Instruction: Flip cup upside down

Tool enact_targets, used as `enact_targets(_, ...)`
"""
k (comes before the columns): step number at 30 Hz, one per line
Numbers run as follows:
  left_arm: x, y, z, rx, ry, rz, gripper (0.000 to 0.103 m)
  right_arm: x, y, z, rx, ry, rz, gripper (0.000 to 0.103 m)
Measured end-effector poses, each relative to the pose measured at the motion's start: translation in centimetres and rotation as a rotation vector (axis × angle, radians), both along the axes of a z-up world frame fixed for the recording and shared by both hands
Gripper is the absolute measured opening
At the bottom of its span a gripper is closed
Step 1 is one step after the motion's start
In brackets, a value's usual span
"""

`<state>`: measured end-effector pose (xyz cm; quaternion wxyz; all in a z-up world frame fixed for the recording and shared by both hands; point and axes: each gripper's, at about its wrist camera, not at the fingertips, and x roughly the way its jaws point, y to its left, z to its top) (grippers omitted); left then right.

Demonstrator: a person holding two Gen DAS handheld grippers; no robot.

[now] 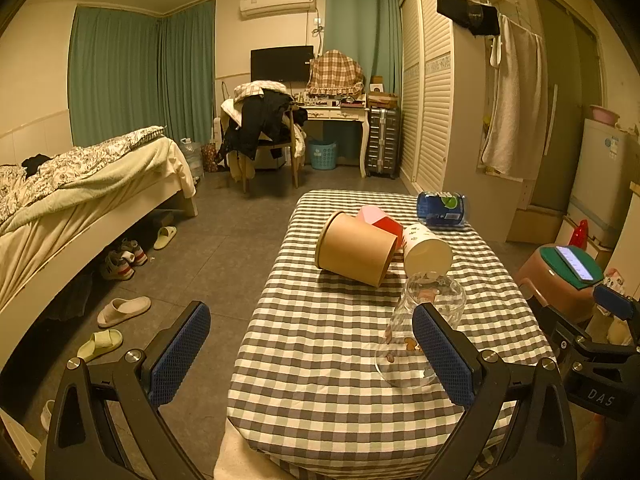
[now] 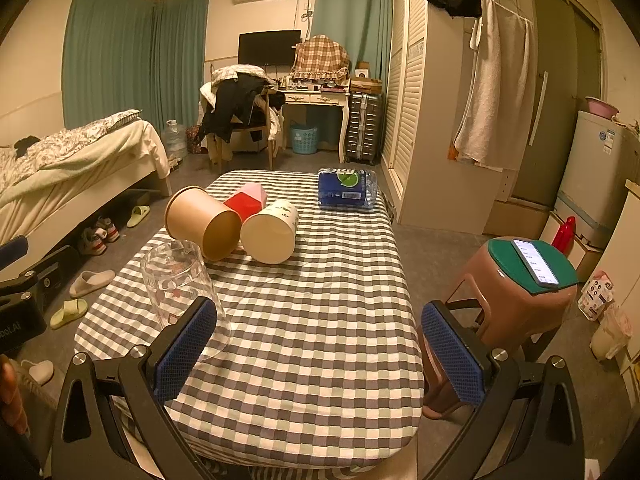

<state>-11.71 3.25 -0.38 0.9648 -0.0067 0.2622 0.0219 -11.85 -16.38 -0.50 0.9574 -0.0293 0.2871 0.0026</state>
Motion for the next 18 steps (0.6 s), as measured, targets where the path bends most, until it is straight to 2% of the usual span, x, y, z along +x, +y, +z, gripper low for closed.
enact_targets(18, -0.13, 0.07, -0.15, 0.002, 0.001, -0.004, 0.103, 0.22, -0.17, -0.36, -0.002, 0.020, -0.006, 0.103)
